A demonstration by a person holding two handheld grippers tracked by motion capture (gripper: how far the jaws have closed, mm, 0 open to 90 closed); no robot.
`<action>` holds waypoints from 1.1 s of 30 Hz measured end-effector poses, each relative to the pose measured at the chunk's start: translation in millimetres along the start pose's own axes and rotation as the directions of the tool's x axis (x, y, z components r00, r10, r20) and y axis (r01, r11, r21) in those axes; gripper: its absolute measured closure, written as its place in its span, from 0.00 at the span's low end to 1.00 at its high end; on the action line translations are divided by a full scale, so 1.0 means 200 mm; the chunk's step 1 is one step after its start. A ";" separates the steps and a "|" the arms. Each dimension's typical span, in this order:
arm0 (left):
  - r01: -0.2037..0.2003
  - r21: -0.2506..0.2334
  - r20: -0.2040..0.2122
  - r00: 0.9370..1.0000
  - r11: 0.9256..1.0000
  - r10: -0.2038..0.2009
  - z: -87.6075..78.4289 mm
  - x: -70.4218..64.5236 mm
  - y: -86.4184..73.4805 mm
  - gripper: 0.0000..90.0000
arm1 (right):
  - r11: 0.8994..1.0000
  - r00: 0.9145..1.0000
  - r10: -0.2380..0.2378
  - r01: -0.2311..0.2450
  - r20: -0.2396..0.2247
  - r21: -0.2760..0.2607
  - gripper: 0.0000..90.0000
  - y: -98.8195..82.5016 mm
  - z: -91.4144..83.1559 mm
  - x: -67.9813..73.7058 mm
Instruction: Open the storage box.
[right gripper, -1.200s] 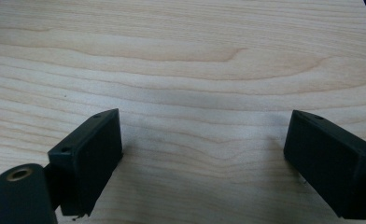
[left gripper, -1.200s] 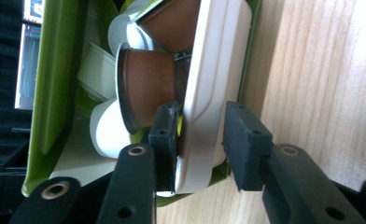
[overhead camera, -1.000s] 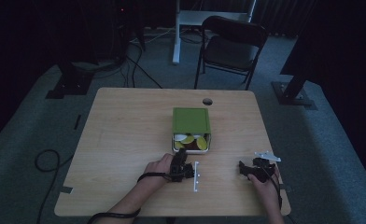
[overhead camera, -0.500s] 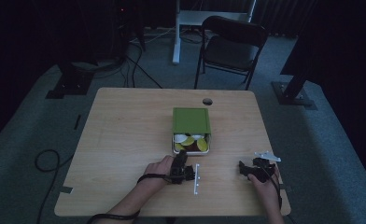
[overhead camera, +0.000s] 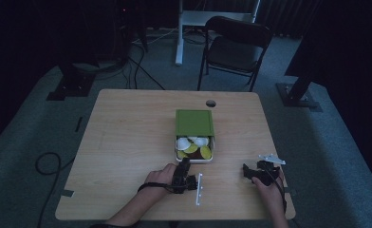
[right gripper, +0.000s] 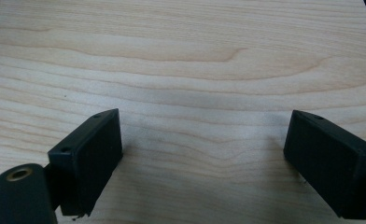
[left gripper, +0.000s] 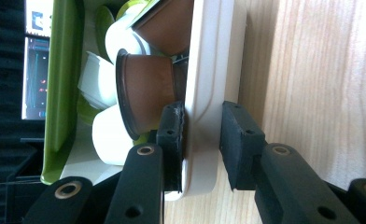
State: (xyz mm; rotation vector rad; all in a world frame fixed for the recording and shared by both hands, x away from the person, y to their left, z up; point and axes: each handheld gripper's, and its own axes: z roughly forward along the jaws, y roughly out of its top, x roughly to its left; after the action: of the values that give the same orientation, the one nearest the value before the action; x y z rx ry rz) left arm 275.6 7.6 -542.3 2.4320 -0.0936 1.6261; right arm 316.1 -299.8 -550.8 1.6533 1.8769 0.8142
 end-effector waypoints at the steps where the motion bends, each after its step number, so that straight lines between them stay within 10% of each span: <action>1: 0.000 -0.001 0.000 1.000 1.000 0.000 0.00 0.00 0.00 0.79 | 1.000 1.000 0.000 0.000 0.000 0.000 0.12 0.00 0.00 0.00; 33: -0.037 -0.038 0.024 0.999 0.999 0.038 -0.16 -0.09 0.02 0.80 | 1.000 1.000 0.000 0.000 0.000 0.000 0.12 0.00 0.00 0.00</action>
State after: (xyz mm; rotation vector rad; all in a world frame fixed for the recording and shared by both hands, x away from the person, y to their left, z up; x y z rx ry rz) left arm 238.7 9.0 -546.7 2.4366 -0.1729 1.5953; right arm 316.1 -299.7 -550.8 1.6532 1.8770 0.8136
